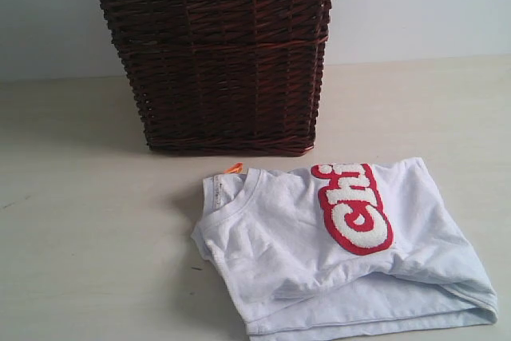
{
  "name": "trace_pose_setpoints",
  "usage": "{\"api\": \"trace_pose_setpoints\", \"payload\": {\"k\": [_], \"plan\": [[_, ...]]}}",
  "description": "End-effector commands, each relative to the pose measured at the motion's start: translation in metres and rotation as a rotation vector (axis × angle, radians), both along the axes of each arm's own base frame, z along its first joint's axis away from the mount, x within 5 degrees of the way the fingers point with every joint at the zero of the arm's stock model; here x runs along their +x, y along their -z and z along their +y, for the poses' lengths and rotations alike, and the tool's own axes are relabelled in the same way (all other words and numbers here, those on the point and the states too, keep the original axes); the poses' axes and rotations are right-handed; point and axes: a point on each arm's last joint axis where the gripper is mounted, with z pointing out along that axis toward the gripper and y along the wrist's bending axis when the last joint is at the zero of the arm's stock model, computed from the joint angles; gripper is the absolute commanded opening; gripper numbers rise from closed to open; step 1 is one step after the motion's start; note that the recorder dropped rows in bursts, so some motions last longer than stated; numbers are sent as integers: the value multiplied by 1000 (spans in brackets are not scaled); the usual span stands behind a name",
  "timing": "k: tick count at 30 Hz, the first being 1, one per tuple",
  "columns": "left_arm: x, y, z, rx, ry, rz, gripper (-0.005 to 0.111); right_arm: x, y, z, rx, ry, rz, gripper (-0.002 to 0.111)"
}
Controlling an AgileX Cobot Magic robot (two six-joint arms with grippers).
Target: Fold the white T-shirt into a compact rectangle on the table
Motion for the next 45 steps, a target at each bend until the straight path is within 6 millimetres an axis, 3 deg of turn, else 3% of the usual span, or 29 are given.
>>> {"api": "trace_pose_setpoints", "payload": {"k": [1,21,30,45], "plan": [[0,0,0,-5,-5,0,2,-1,3,-1,-71,7,21,7],[-2,-2,1,-5,-16,-34,2,-1,3,-2,-82,9,23,7],[-2,-3,13,-67,-287,-48,2,-1,3,-2,-82,9,23,7],[-2,-2,5,-117,-168,-34,2,-1,3,-2,-82,9,23,7]]}}
